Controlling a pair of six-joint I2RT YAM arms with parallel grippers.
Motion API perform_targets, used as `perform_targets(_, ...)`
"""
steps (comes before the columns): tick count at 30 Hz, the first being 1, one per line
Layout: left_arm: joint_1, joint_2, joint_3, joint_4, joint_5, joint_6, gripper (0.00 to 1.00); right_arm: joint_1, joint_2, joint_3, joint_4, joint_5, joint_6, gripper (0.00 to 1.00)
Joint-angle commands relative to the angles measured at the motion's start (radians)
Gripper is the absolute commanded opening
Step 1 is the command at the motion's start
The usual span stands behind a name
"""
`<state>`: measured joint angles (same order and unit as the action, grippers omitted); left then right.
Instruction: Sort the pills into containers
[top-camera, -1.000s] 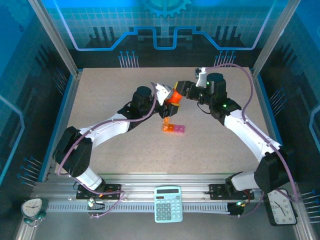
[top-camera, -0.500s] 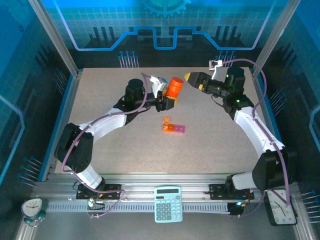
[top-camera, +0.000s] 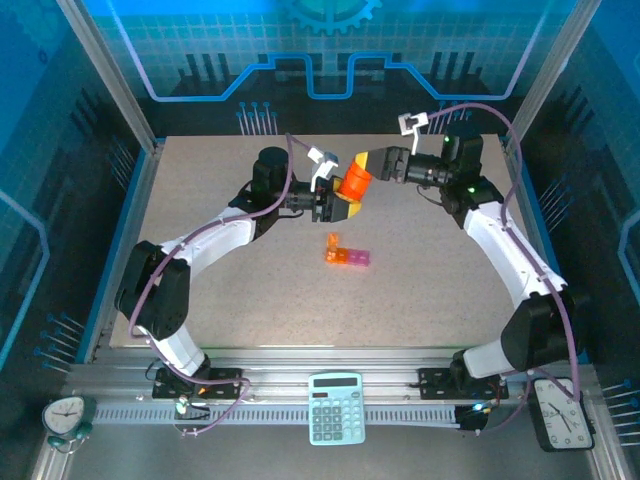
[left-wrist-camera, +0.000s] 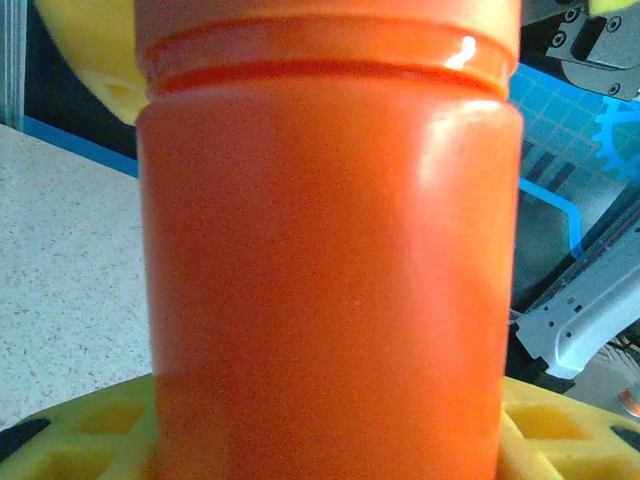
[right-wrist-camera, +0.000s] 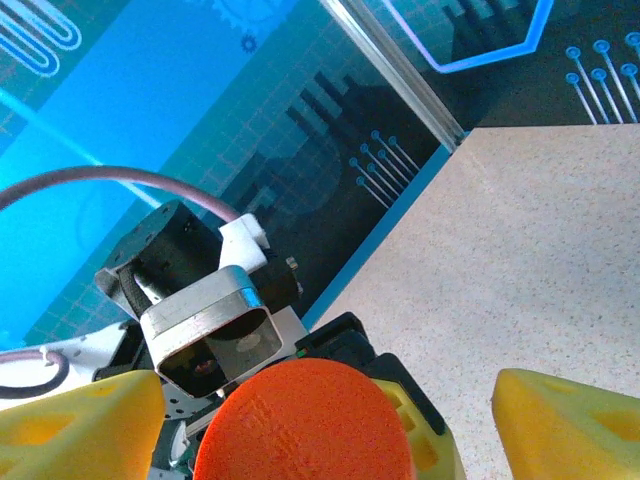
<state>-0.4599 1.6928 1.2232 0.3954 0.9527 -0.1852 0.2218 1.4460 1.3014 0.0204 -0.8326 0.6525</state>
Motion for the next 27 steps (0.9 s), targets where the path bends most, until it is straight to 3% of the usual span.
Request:
perform_targets(1, 0.006, 0.006, 0.038, 0.002, 0.046, -0.007, 0.08, 0.026, 0.014, 0.032, -0.053, -0.021, -0.051, 0.82)
perform_targets(4, 0.006, 0.005, 0.041, -0.001, 0.044, -0.006, 0.08, 0.038, 0.014, 0.032, -0.068, -0.021, -0.063, 0.73)
perform_targets(8, 0.006, 0.002, 0.041, -0.003, 0.036, -0.002, 0.08, 0.047, 0.006, 0.024, -0.083, -0.017, -0.070, 0.49)
perform_targets(13, 0.006, -0.015, 0.035, 0.001, -0.019, 0.011, 0.07, 0.068, -0.008, -0.002, -0.099, 0.068, -0.054, 0.36)
perform_targets(15, -0.003, -0.035, 0.022, -0.011, -0.085, 0.044, 0.07, 0.083, -0.018, -0.021, -0.101, 0.144, -0.029, 0.33)
perform_targets(20, -0.084, -0.137, -0.077, -0.005, -0.438, 0.256, 0.07, 0.144, -0.048, -0.093, -0.079, 0.388, 0.066, 0.30)
perform_targets(22, -0.110, -0.156, -0.111, 0.036, -0.530, 0.296, 0.08, 0.166, -0.054, -0.119, -0.056, 0.454, 0.104, 0.29)
perform_targets(27, -0.137, -0.162, -0.140, 0.072, -0.626, 0.321, 0.08, 0.194, -0.052, -0.143, -0.017, 0.534, 0.175, 0.31)
